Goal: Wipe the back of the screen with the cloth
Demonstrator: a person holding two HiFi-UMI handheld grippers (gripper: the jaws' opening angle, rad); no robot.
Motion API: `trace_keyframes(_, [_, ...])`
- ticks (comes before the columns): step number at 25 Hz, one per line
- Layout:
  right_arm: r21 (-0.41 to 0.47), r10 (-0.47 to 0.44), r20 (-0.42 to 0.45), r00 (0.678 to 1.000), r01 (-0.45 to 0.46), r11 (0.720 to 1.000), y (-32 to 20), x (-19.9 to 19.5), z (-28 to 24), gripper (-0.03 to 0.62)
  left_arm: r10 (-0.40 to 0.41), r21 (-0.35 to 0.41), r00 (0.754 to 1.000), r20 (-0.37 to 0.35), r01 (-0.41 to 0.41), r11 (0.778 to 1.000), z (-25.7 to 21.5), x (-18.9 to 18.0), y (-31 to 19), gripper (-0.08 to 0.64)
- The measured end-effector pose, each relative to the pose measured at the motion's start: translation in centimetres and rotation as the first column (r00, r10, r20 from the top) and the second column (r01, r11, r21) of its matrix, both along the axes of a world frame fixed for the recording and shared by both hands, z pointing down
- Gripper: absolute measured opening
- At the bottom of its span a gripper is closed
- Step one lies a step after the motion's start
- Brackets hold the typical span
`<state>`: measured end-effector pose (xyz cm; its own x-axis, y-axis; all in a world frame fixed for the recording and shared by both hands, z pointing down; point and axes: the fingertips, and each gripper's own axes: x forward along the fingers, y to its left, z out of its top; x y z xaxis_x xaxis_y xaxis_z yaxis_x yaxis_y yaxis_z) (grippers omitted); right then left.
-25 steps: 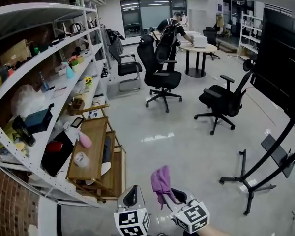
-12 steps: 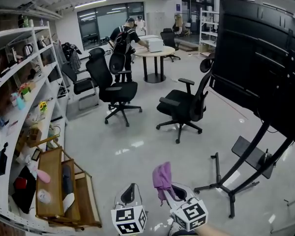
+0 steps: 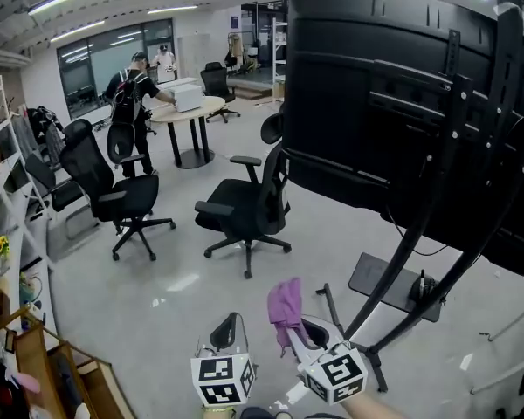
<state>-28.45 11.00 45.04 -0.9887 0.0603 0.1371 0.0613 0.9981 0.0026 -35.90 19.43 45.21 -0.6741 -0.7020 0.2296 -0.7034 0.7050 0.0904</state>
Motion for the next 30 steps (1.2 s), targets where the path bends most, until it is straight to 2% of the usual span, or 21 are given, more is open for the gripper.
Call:
trace_keyframes(4, [0.024, 0.118, 0.022, 0.993, -0.119, 0.993, -6.8, -1.4, -0.5, 0.055, 0.105, -0.017, 0.994, 0.01, -0.105, 0.994, -0.7, -2.2, -7.0, 0.008])
trace_keyframes(7, [0.033, 0.217, 0.03, 0.976, -0.218, 0.975, -11.9, -2.8, -0.4, 0.055, 0.183, -0.023, 0.983, 0.021, -0.183, 0.983, -1.0, -4.1, -11.6, 0.008])
trace_keyframes(10, [0.048, 0.318, 0.05, 0.947, -0.32, 0.946, -17.0, -4.5, -0.9, 0.055, 0.256, -0.025, 0.966, 0.033, -0.256, 0.966, -1.1, -6.6, -16.1, 0.008])
trace_keyframes(13, [0.081, 0.417, 0.07, 0.906, -0.422, 0.903, -22.1, -6.3, -2.3, 0.055, 0.328, -0.021, 0.944, 0.031, -0.328, 0.944, -1.7, -9.4, -20.4, 0.008])
trace_keyframes(16, [0.112, 0.532, 0.111, 0.839, -0.543, 0.832, -27.9, -7.8, -4.9, 0.055, 0.406, -0.024, 0.913, 0.041, -0.405, 0.914, -2.8, -12.4, -24.1, 0.008])
trace_keyframes(21, [0.166, 0.697, 0.196, 0.69, -0.724, 0.67, -37.9, -10.4, -10.0, 0.055, 0.501, -0.04, 0.863, 0.058, -0.5, 0.865, -4.1, -18.0, -30.0, 0.008])
trace_keyframes(25, [0.184, 0.79, 0.252, 0.559, -0.829, 0.529, -42.9, -11.6, -12.6, 0.055, 0.553, -0.046, 0.83, 0.072, -0.552, 0.833, -4.6, -21.9, -33.4, 0.008])
trace_keyframes(28, [0.169, 0.827, 0.264, 0.497, -0.868, 0.467, -44.5, -12.4, -13.0, 0.055, 0.589, -0.052, 0.804, 0.085, -0.587, 0.808, -5.0, -23.9, -35.5, 0.008])
trace_keyframes(30, [0.161, 0.836, 0.27, 0.478, -0.878, 0.45, -44.2, -13.2, -12.9, 0.055, 0.608, -0.052, 0.789, 0.089, -0.606, 0.794, -5.0, -24.9, -36.3, 0.008])
